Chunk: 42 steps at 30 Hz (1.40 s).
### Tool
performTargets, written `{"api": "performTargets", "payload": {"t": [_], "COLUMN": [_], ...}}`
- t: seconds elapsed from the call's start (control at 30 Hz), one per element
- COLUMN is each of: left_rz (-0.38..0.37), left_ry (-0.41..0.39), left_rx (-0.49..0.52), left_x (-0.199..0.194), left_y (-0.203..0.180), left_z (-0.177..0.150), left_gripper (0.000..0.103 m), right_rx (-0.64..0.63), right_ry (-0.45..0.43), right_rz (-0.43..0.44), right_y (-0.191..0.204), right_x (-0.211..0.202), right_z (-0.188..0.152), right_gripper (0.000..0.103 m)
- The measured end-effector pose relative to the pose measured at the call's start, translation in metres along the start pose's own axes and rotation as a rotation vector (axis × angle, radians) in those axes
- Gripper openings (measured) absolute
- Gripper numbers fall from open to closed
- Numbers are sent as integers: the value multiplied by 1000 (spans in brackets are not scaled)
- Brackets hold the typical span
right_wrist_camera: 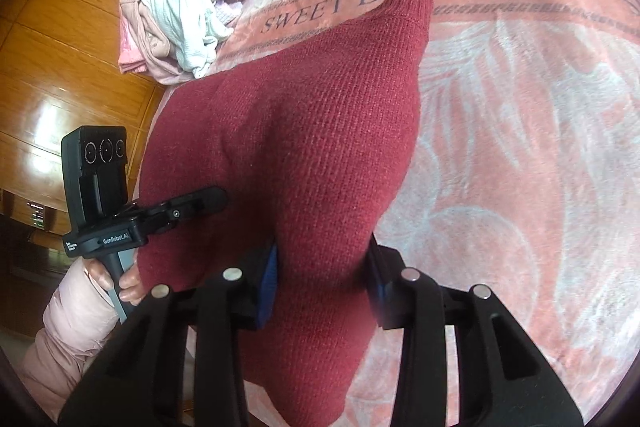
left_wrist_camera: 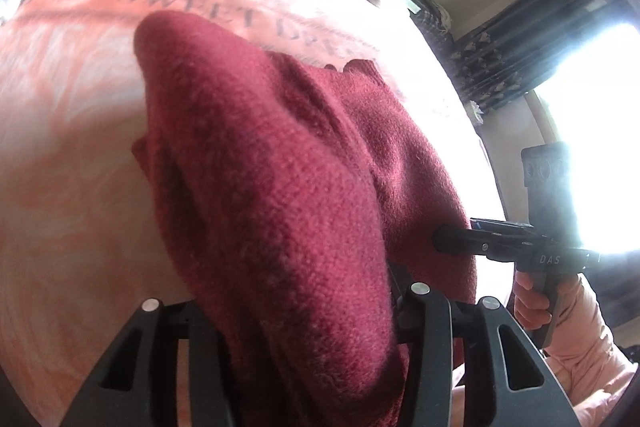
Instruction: Fold small clothes
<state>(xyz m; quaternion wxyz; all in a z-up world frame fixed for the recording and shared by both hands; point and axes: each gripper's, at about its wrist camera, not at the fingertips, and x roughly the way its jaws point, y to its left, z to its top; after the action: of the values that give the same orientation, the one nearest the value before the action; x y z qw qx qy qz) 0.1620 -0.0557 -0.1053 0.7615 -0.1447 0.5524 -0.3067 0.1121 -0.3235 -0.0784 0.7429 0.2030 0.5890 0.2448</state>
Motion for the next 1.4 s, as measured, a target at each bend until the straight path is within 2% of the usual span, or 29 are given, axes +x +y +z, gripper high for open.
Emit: {"api": "performTargets", "payload": {"t": [0.17,0.3,0.43,0.5,0.6,0.67,0.73,0.8,0.9,1.0,1.1,1.23,1.27,1.3,1.37,1.4], "left_rz": [1,-15,-22,-2,24,0,0,29,77,118,192,307,339,380,444,458], "left_ry": [-11,7,61,82,55,49,45,44,47,23,-12,-42,-42,-32,-11,-5], "left_rx": [66,66,74,88,109,64,58,43,-19,-56,-12,54,76,103,150,159], "left_x": [27,58,98,119,132,134,130,125,106,80,58,43,44,50,55,54], "left_y": [-46,-72,-89,-90,-83,-72,-68,-71,-66,-72,-87,-100,-102,-106,-106,-105], "left_z": [26,36,38,35,24,19,14,11,-2,-20,-39,-72,-79,-85,-101,-108], "left_gripper": [46,46,47,48,58,65,68,73,76,77,77,77,77,77,78,78], "right_rx": [12,55,98,121,117,107,103,120,163,193,208,204,208,223,257,254], "right_ry": [-71,-84,-64,-42,-34,-31,-28,-25,-14,-5,26,67,82,96,109,106], "right_rz": [-33,-52,-81,-86,-45,-46,-51,-60,-34,-3,-26,-52,-51,-51,-36,-17], "right_y": [-30,-68,-106,-124,-140,-139,-135,-132,-129,-124,-117,-110,-111,-112,-119,-120], "right_x": [-40,-61,-63,-55,-45,-40,-38,-43,-57,-70,-72,-65,-60,-54,-46,-47], "right_z": [5,5,-4,-7,-9,-10,-10,-12,-27,-51,-78,-102,-105,-108,-112,-112], "right_gripper": [36,36,36,37,41,46,50,61,68,69,69,66,60,45,26,19]}}
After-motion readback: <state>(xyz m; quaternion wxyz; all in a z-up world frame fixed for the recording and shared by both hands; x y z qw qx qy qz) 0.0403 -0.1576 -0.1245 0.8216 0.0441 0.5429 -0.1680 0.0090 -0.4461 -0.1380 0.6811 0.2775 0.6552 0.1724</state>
